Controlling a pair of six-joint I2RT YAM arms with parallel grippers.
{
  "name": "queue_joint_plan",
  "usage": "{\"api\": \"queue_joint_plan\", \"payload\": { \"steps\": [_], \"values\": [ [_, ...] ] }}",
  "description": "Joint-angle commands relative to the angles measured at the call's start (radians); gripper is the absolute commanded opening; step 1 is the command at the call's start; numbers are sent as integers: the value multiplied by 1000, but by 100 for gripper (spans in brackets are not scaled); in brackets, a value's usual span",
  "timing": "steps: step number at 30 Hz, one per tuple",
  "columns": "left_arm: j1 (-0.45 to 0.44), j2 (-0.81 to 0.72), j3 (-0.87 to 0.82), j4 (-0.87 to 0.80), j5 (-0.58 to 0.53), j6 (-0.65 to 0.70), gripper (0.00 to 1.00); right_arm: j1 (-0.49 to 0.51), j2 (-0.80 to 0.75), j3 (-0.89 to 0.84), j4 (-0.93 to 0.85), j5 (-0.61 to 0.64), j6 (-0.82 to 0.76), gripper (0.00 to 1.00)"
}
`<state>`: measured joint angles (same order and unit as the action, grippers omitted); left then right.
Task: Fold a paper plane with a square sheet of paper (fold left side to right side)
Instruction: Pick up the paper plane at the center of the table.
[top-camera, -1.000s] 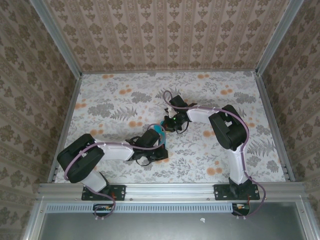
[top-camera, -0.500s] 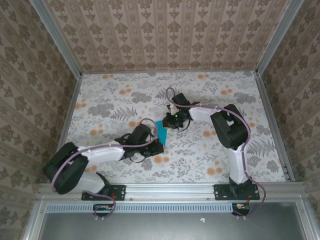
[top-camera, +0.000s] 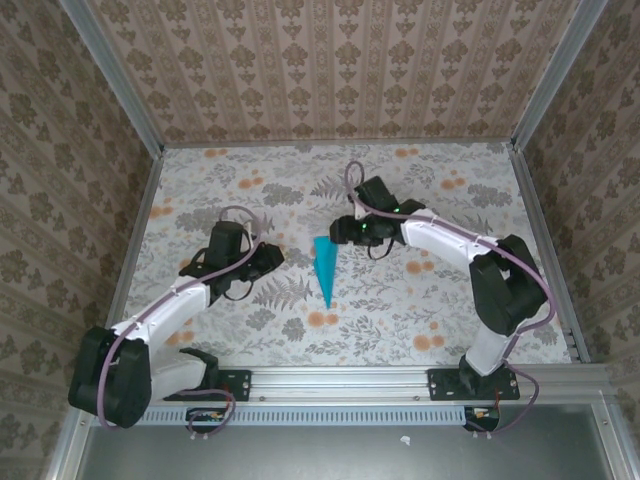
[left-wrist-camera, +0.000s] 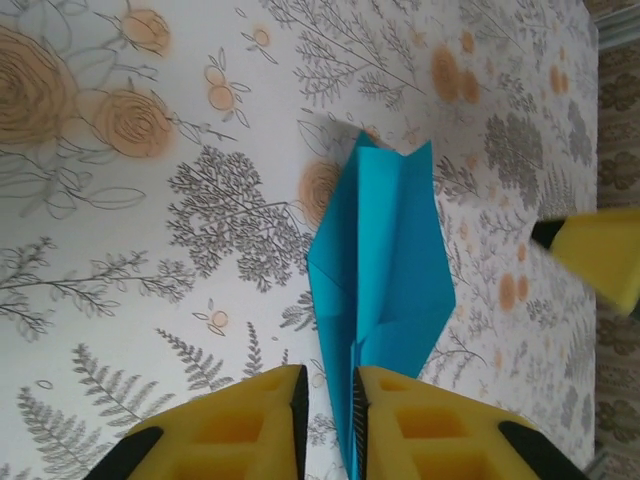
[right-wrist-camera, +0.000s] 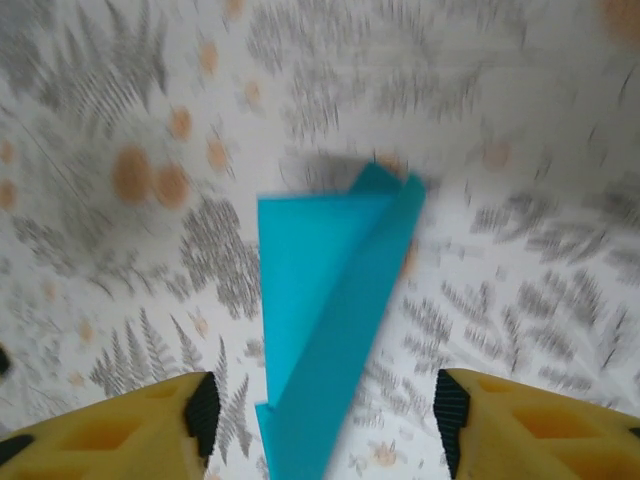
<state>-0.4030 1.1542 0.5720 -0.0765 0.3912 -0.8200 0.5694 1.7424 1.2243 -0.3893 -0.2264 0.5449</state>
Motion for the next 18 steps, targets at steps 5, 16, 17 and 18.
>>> {"api": "queue_joint_plan", "payload": {
  "steps": [5,16,17,18],
  "values": [
    [5,-2,12,-58,-47,60,31,108,101,-5,-83,81,25,66],
    [3,-16,28,-91,-62,74,32,131,45,21,-122,102,-26,0],
    [3,-16,31,-96,-64,78,32,127,18,7,-111,92,-32,0],
    [3,-16,36,-102,-64,81,32,116,-13,-18,-85,61,-30,0]
  ]
}}
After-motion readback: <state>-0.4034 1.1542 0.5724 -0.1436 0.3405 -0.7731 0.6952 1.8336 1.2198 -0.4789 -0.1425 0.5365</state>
